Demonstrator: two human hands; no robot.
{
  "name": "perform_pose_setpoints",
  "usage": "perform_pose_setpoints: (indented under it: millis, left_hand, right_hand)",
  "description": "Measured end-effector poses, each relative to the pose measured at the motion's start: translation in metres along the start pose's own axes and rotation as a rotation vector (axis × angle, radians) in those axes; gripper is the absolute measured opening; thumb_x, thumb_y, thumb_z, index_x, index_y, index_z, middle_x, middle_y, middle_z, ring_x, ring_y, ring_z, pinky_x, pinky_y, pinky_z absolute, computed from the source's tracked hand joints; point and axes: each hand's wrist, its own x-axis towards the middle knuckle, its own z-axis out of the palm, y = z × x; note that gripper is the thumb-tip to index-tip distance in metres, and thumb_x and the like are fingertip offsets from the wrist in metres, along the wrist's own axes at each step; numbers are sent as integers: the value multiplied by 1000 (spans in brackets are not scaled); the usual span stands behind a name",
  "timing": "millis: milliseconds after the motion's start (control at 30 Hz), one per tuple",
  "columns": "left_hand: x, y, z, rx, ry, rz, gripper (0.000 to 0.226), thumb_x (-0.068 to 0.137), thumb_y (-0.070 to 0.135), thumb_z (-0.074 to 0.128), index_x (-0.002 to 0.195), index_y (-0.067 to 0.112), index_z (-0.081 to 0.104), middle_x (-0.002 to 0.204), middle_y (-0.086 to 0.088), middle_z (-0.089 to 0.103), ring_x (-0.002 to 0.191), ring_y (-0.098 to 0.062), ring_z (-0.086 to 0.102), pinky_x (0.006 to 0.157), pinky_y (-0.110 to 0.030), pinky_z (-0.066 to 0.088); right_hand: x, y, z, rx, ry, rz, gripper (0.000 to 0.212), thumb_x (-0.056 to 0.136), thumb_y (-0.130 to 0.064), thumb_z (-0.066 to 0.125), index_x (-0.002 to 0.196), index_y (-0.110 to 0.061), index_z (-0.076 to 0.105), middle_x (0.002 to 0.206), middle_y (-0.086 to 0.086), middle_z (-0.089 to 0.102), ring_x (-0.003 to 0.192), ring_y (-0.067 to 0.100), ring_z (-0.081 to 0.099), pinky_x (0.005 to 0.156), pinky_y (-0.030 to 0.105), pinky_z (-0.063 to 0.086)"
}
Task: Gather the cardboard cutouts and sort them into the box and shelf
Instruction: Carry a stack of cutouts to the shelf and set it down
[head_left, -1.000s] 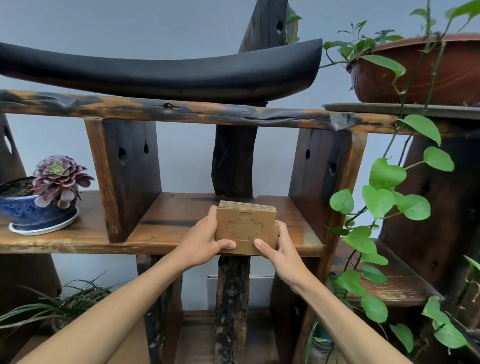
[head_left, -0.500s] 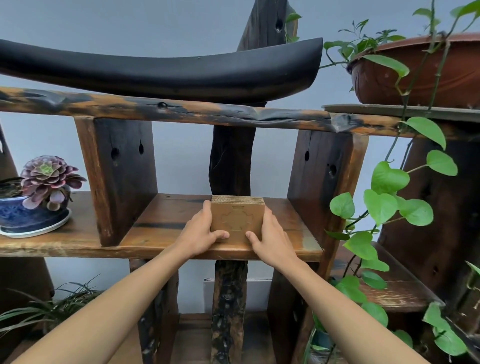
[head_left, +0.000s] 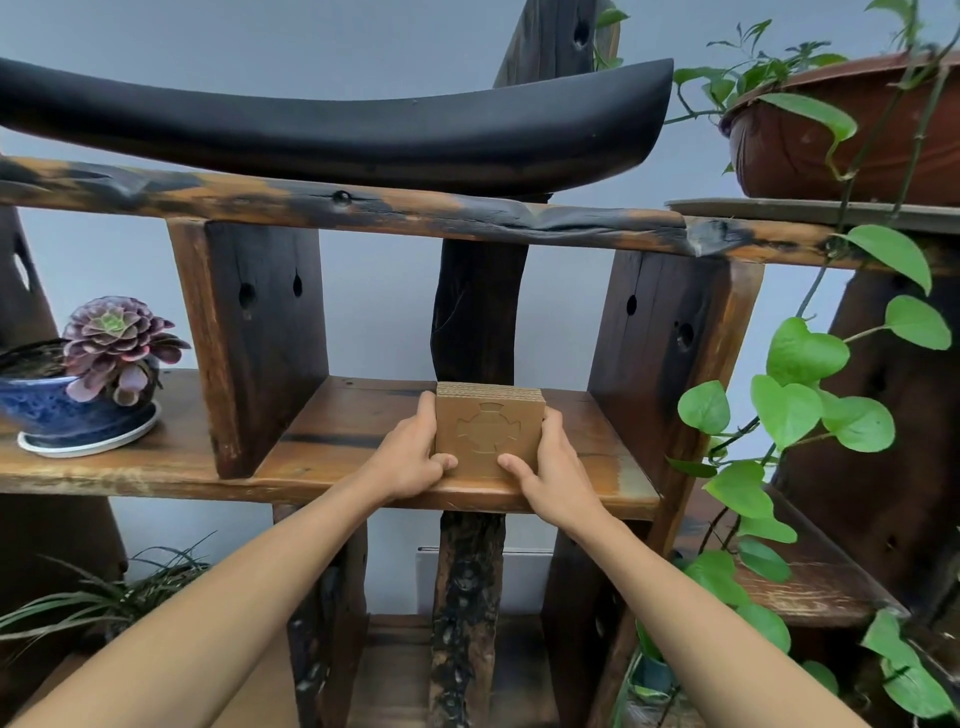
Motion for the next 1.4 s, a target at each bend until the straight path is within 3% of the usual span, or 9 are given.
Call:
perform_pose_setpoints:
  millis: [167, 267, 333, 467, 733, 933, 1033, 1233, 1400]
  left_hand:
    - [-6, 8, -10, -5, -42, 63, 63, 86, 25, 71, 130, 33, 26, 135, 2, 56, 119, -19, 56, 101, -37, 49]
    - [-11, 15, -13, -13, -27, 84, 62, 83, 30, 74, 120, 37, 25, 126, 6, 54, 112, -15, 56, 88, -27, 47]
    - [-14, 21, -12, -32, -26, 90, 63, 81, 30, 76, 117, 35, 24, 123, 7, 52, 109, -14, 55, 82, -21, 43]
    - [-22, 29, 1, -40, -86, 89, 61, 80, 29, 78, 119, 30, 31, 123, 5, 52, 112, -16, 54, 88, -28, 43]
    - [-55, 21, 56, -98, -192, 99, 54, 78, 25, 80, 115, 23, 41, 107, 13, 53, 103, -14, 53, 74, -22, 41]
    - [-85, 1, 97, -194, -353, 63, 52, 79, 24, 81, 115, 23, 43, 105, 21, 54, 104, -13, 56, 80, -24, 44]
    - [-106, -11, 115, -203, -459, 65, 54, 78, 26, 82, 115, 24, 42, 109, 15, 57, 109, -16, 58, 89, -33, 51]
    - [-152, -32, 148, -228, -652, 95, 97, 75, 24, 84, 141, 43, 14, 128, 4, 57, 115, -20, 59, 103, -46, 49]
    - [-200, -41, 185, -297, -822, 147, 122, 75, 16, 83, 145, 62, -6, 131, 8, 58, 113, -16, 63, 102, -39, 48]
  right_hand:
    - [-19, 4, 1, 132, 64, 1, 73, 92, -38, 71, 139, -45, 14, 143, -13, 45, 125, 5, 46, 110, 36, 44]
    - [-31, 8, -7, 216, 101, 9, 77, 90, -37, 73, 136, -49, 12, 135, -19, 40, 124, 5, 43, 103, 27, 38]
    - [-38, 11, -13, 236, 90, 16, 76, 91, -37, 74, 139, -42, 15, 135, -15, 39, 126, 8, 41, 105, 29, 36]
    - [-57, 20, -22, 266, 72, 68, 69, 90, -32, 75, 140, -26, 28, 136, -7, 48, 126, 12, 48, 109, 33, 42]
    - [-122, 52, -16, 269, 33, 175, 61, 91, -27, 76, 136, -22, 35, 133, -4, 56, 126, 15, 54, 110, 39, 45]
    - [-183, 63, 0, 251, 43, 312, 59, 90, -24, 76, 132, -19, 35, 128, -7, 55, 124, 16, 54, 109, 39, 46]
    - [-217, 66, 12, 248, 28, 409, 64, 89, -27, 78, 134, -19, 33, 131, -3, 55, 124, 17, 55, 110, 46, 46]
    - [-287, 67, 35, 211, -1, 536, 107, 82, -34, 83, 150, -51, 2, 138, -4, 55, 126, 23, 57, 110, 44, 45]
    - [-357, 68, 54, 181, 26, 654, 105, 74, -41, 84, 148, -56, 11, 140, -7, 50, 127, 25, 53, 109, 48, 45]
